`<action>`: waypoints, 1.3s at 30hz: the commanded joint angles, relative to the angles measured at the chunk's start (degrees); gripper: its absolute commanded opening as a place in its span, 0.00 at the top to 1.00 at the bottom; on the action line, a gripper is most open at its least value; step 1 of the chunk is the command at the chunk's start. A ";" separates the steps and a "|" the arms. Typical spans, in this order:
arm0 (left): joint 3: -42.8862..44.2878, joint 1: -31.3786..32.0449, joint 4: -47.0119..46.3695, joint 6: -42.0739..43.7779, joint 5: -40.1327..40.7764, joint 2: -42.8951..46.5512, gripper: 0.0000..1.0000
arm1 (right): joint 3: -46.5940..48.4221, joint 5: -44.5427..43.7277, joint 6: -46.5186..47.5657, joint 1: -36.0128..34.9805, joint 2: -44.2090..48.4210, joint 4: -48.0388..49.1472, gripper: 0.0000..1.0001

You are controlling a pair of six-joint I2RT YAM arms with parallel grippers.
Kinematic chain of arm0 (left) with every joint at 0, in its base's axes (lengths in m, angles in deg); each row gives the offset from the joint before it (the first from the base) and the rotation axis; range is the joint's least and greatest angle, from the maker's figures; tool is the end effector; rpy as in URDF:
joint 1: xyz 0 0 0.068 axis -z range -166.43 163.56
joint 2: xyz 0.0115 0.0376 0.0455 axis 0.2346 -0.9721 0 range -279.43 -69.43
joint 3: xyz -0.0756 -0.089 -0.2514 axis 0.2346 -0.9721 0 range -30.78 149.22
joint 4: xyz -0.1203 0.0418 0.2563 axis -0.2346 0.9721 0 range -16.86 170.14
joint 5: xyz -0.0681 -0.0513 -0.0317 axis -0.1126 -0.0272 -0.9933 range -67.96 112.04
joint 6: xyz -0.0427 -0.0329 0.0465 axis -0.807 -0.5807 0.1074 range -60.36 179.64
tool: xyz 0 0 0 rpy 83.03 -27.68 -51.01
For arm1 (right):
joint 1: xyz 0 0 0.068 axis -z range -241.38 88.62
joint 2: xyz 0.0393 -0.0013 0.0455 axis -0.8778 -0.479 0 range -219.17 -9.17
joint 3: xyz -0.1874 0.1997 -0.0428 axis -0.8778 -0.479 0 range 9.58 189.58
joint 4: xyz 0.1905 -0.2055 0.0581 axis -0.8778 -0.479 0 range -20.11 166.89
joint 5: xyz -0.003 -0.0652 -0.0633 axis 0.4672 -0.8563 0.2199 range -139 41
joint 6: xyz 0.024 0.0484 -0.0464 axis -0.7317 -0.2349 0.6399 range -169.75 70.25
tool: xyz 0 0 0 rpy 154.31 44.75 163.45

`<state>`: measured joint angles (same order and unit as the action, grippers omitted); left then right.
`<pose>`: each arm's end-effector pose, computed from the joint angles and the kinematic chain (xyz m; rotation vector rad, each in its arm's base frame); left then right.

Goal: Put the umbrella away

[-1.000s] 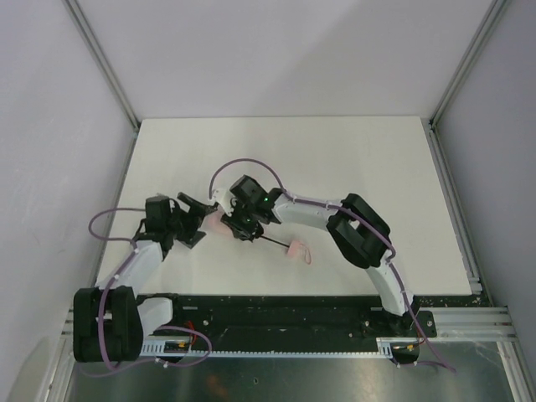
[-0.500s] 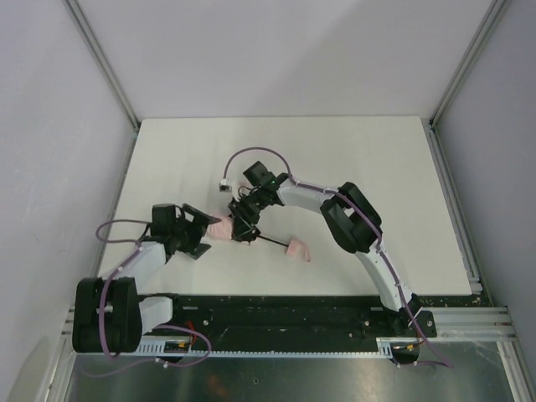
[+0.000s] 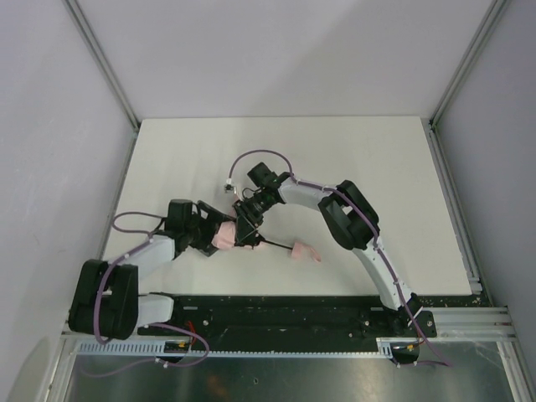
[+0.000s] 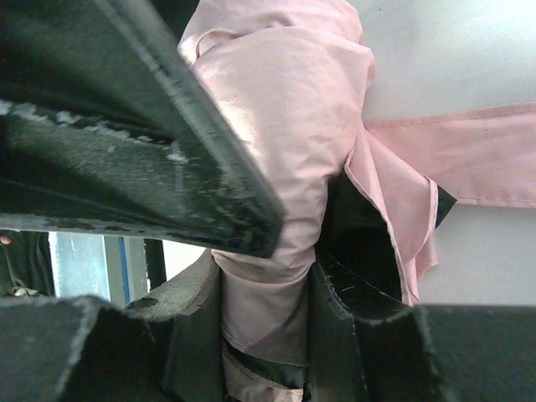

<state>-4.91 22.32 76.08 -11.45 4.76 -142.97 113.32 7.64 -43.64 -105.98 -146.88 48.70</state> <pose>0.2479 -0.0557 0.1105 -1.2494 2.3442 -0.9182 0.3407 0.4047 0.0985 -1.4300 2.2051 1.5382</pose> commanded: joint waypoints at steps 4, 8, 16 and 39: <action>-6.08 -1.67 11.59 3.52 2.35 16.11 0.01 | -5.07 -10.11 -4.24 2.05 -2.33 -1.66 1.00; -5.38 -3.08 14.54 2.11 -2.01 23.13 0.01 | -4.95 -10.81 -3.96 2.64 -2.09 -1.62 1.00; 4.39 -2.64 14.66 -0.13 -4.24 15.73 0.01 | -4.67 -11.23 -4.27 2.08 -1.92 -1.14 1.00; 4.06 1.66 5.52 -1.53 10.77 -10.36 0.04 | -4.71 -2.67 -3.72 0.65 -1.19 -0.09 1.00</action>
<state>0.05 23.19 81.63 -14.91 6.88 -147.67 111.05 8.10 -48.76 -104.71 -146.31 52.00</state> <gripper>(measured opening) 0.977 0.363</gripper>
